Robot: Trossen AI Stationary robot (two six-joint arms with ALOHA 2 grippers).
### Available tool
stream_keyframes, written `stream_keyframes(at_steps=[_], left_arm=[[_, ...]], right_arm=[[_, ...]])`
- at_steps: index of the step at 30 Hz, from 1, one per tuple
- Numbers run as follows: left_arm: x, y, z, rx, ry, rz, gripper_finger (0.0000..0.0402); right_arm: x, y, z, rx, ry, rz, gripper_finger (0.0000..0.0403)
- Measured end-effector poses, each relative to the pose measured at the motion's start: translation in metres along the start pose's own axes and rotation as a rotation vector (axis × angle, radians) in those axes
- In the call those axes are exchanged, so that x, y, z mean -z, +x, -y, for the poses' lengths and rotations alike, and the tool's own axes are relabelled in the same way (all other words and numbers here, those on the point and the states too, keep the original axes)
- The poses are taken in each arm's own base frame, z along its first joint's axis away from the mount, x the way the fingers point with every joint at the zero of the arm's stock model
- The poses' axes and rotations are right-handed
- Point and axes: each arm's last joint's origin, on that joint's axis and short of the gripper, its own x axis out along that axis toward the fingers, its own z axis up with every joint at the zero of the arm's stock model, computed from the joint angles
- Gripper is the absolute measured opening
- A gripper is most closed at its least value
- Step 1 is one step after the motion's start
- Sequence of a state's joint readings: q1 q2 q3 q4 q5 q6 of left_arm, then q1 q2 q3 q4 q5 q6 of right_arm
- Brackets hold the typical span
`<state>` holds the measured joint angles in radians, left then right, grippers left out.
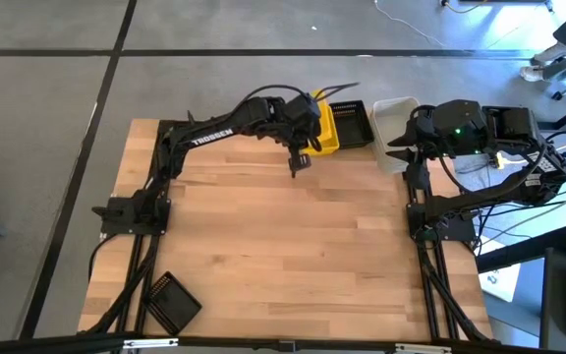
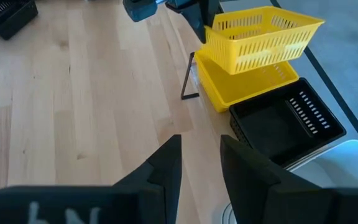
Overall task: Stack baskets on shelf by color
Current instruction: Stack the yellow bin on top of the yellow bin on the shelf
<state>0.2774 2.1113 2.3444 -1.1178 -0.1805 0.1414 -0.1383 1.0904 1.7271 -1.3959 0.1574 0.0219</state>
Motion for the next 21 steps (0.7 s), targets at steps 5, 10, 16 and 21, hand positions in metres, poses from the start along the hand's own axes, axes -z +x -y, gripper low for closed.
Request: stream_keyframes(at_steps=[5, 10, 16, 21], left_arm=[[-0.0003, -0.0001, 0.0007, 0.001, 0.044, 0.002, 0.0000], [-0.0001, -0.0002, -0.0016, -0.070, 0.058, -0.009, 0.0000], [-0.0001, -0.0002, -0.0020, -0.082, 0.105, -0.012, 0.0000], [-0.0003, -0.0005, -0.0010, -0.078, 0.104, -0.010, 0.0000]], right_arm=[[0.0000, 0.0000, 0.0000, 0.000, 0.000, 0.000, 0.0108], [0.0000, 0.0000, 0.0000, 0.000, 0.000, 0.000, 0.0108], [0.0000, 0.0000, 0.0000, 0.000, 0.000, 0.000, 0.0108], [0.0000, 0.0000, 0.0000, 0.000, 0.000, 0.000, 0.0108]])
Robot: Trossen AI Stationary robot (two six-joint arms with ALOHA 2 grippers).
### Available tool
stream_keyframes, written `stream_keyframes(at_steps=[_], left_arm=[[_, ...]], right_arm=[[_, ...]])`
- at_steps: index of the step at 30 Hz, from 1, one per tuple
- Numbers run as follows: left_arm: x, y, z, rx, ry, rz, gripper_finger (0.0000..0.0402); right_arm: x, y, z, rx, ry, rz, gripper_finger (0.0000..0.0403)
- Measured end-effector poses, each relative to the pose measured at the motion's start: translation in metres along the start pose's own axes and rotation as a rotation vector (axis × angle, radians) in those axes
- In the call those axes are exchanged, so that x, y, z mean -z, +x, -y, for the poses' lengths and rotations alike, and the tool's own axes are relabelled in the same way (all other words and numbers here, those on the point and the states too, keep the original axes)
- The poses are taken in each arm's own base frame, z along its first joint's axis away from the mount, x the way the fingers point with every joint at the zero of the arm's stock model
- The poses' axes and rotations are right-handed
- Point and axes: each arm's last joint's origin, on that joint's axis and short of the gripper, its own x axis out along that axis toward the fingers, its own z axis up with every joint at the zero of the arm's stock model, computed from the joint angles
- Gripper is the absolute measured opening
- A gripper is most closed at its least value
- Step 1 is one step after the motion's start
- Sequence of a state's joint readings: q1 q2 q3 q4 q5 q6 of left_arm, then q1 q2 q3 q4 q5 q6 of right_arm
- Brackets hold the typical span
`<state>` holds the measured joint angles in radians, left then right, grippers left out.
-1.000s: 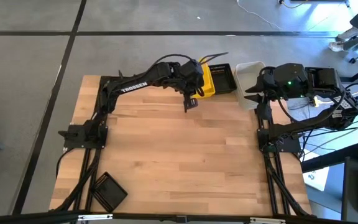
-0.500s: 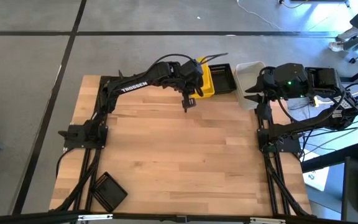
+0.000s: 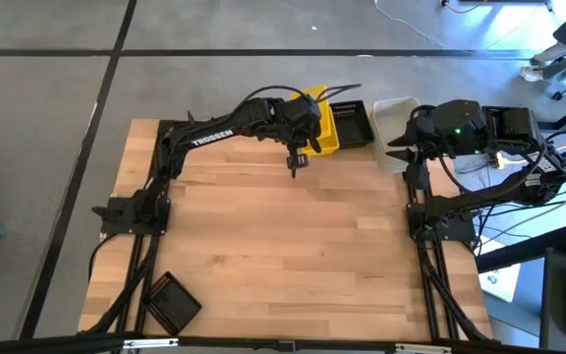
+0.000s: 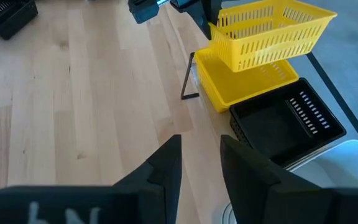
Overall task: Stack baskets on shelf by color
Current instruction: Stack the yellow bin on top of the yellow bin on the shelf, then stack the black bin on top of the black bin on the shelf
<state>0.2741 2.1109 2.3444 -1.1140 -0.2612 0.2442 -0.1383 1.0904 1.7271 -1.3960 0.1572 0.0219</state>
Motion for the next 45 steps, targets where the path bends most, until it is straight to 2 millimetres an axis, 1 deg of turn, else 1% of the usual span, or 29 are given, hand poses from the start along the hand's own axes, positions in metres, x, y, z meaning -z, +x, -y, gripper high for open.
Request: stream_keyframes(at_steps=[8, 18, 22, 26, 33, 39, 41, 45], left_arm=[[-0.001, 0.000, 0.001, 0.016, -0.005, 0.009, 0.0000], [-0.003, -0.001, 0.008, 0.052, 0.019, 0.026, 0.0000], [-0.003, 0.002, 0.011, 0.061, 0.044, 0.014, 0.0013], [-0.002, 0.010, 0.016, 0.062, 0.078, -0.006, 0.0032], [-0.004, 0.010, 0.019, 0.055, 0.041, 0.010, 0.0043], [-0.007, -0.007, 0.018, 0.055, -0.010, 0.045, 0.0043], [-0.007, -0.022, 0.016, 0.056, -0.040, 0.057, 0.0043], [-0.002, -0.061, 0.012, 0.069, -0.105, 0.080, 0.0043]], right_arm=[[0.000, 0.000, 0.000, 0.000, 0.000, 0.000, 0.0108], [0.000, 0.000, 0.000, 0.000, 0.000, 0.000, 0.0108], [0.000, 0.000, 0.000, 0.000, 0.000, 0.000, 0.0108], [0.000, 0.000, 0.000, 0.000, 0.000, 0.000, 0.0108], [0.000, 0.000, 0.000, 0.000, 0.000, 0.000, 0.0108], [0.000, 0.000, 0.000, 0.000, 0.000, 0.000, 0.0108], [0.000, 0.000, 0.000, 0.000, -0.004, 0.000, 0.0108], [0.000, 0.000, 0.000, 0.000, -0.007, 0.000, 0.0108]])
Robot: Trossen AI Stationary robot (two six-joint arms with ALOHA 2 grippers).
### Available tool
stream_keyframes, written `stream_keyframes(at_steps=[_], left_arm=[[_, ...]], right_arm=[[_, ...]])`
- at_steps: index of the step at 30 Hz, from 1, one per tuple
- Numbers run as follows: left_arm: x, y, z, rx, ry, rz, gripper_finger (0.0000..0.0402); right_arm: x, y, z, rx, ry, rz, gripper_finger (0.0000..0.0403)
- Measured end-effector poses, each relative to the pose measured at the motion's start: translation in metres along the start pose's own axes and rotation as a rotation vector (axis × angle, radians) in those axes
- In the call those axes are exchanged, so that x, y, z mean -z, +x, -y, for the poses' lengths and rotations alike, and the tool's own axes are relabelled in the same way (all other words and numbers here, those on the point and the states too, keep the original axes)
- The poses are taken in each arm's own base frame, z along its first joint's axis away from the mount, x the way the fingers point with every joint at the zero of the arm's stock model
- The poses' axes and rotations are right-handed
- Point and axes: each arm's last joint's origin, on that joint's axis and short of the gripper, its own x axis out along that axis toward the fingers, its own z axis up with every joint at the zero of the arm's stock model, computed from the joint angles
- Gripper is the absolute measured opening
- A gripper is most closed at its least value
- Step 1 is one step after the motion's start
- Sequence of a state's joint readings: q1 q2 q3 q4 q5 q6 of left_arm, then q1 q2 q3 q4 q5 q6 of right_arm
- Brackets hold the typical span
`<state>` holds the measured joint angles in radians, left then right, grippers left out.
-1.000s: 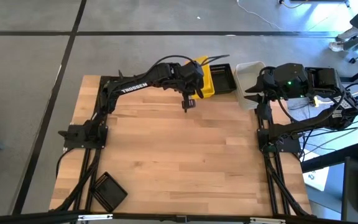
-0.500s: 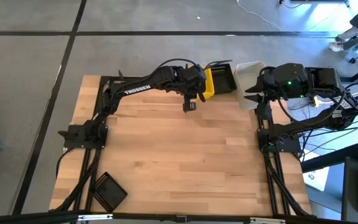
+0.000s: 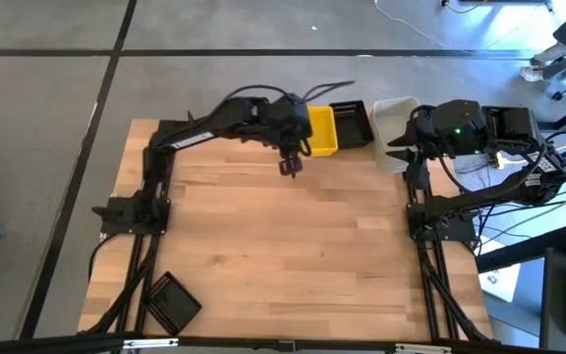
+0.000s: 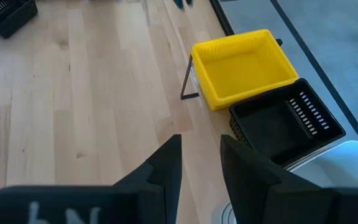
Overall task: Stack baskets on shelf by color
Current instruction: Stack the black bin on top of the black bin on the shelf
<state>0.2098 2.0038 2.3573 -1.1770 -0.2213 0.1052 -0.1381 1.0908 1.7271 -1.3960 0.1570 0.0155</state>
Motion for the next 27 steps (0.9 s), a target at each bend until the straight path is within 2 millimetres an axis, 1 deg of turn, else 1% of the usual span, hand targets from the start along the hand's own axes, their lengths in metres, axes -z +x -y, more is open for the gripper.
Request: stream_keyframes(at_steps=[4, 6, 9, 11, 14, 17, 18, 21, 23, 25, 27], left_arm=[[0.007, -0.033, 0.004, 0.024, -0.071, -0.015, 0.0043], [0.015, -0.051, 0.008, 0.039, -0.112, -0.064, 0.0043], [0.028, -0.071, 0.018, 0.055, -0.172, -0.153, 0.0043], [0.036, -0.079, 0.027, 0.058, -0.223, -0.227, 0.0043], [0.037, -0.089, 0.042, 0.091, -0.351, -0.224, 0.0043], [0.040, -0.106, 0.058, 0.192, -0.442, -0.239, 0.0043], [0.041, -0.108, 0.064, 0.203, -0.475, -0.248, 0.0043], [0.044, -0.110, 0.085, 0.223, -0.504, -0.280, 0.0043], [0.046, -0.118, 0.097, 0.247, -0.490, -0.279, 0.0043], [0.049, -0.125, 0.108, 0.267, -0.506, -0.287, 0.0043], [0.053, -0.125, 0.121, 0.264, -0.566, -0.321, 0.0043]], right_arm=[[0.000, 0.000, 0.000, 0.000, -0.024, 0.000, 0.0108], [0.000, 0.000, 0.000, 0.000, -0.043, 0.000, 0.0108], [0.000, 0.000, 0.000, 0.000, -0.054, 0.000, 0.0108], [0.000, 0.000, 0.000, -0.001, -0.058, 0.000, 0.0108], [0.000, 0.000, 0.000, -0.009, -0.095, 0.000, 0.0108], [0.000, 0.000, -0.002, -0.084, -0.139, 0.005, 0.0108], [0.000, 0.000, -0.003, -0.115, -0.156, 0.008, 0.0108], [0.000, -0.001, -0.006, -0.213, -0.182, 0.017, 0.0108], [0.000, -0.001, -0.007, -0.260, -0.184, 0.021, 0.0108], [0.000, -0.001, -0.008, -0.272, -0.184, 0.021, 0.0108], [0.000, -0.001, -0.008, -0.272, -0.184, 0.021, 0.0108]])
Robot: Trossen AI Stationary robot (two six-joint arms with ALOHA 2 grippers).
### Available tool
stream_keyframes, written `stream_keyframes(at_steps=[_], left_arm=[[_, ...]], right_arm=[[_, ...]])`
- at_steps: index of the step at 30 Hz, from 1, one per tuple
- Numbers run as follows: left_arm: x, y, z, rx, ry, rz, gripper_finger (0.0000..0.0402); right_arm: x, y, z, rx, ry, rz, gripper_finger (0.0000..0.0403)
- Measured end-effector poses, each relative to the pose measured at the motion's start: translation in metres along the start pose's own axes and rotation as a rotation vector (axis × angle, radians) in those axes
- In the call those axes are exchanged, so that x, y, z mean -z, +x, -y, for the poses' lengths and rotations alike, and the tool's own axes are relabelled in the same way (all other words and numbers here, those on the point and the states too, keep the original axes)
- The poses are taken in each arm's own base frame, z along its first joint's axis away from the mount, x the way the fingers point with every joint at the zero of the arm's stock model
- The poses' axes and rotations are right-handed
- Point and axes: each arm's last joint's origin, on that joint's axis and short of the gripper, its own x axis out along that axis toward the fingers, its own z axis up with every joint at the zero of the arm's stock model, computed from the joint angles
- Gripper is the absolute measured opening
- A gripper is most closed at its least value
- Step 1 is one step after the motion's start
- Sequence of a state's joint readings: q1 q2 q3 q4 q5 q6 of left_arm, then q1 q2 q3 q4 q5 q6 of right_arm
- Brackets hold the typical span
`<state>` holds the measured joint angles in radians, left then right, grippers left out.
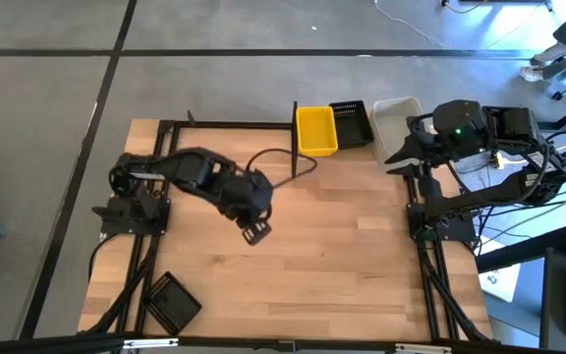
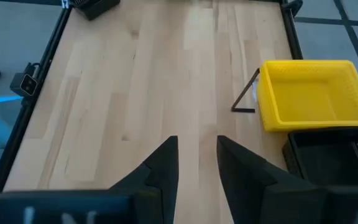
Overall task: Stack baskets on shelf by color
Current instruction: Stack the black bin on top of the black bin on the shelf
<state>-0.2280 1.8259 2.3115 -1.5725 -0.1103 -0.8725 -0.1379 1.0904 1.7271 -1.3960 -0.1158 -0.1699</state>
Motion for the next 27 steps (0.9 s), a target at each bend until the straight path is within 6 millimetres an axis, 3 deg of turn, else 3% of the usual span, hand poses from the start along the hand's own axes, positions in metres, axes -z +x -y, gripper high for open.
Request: stream_keyframes(at_steps=[5, 10, 15, 21, 27], left_arm=[[0.026, 0.003, 0.018, 0.000, -0.165, -0.039, 0.0043], [0.064, 0.019, 0.037, -0.063, -0.350, -0.099, 0.0043], [0.115, 0.037, 0.052, -0.175, -0.580, -0.154, 0.0043], [0.181, 0.042, 0.065, -0.272, -0.866, -0.149, 0.0043], [0.231, 0.065, 0.072, -0.248, -0.768, -0.168, 0.0043]], right_arm=[[0.000, 0.000, 0.000, 0.000, 0.000, 0.001, 0.0108], [0.001, -0.002, 0.000, -0.001, 0.003, 0.005, 0.0108], [0.002, -0.004, -0.001, 0.000, 0.005, 0.011, 0.0108], [0.002, -0.005, -0.001, 0.000, 0.008, 0.015, 0.0108], [0.002, -0.005, -0.002, -0.035, 0.009, 0.020, 0.0108]])
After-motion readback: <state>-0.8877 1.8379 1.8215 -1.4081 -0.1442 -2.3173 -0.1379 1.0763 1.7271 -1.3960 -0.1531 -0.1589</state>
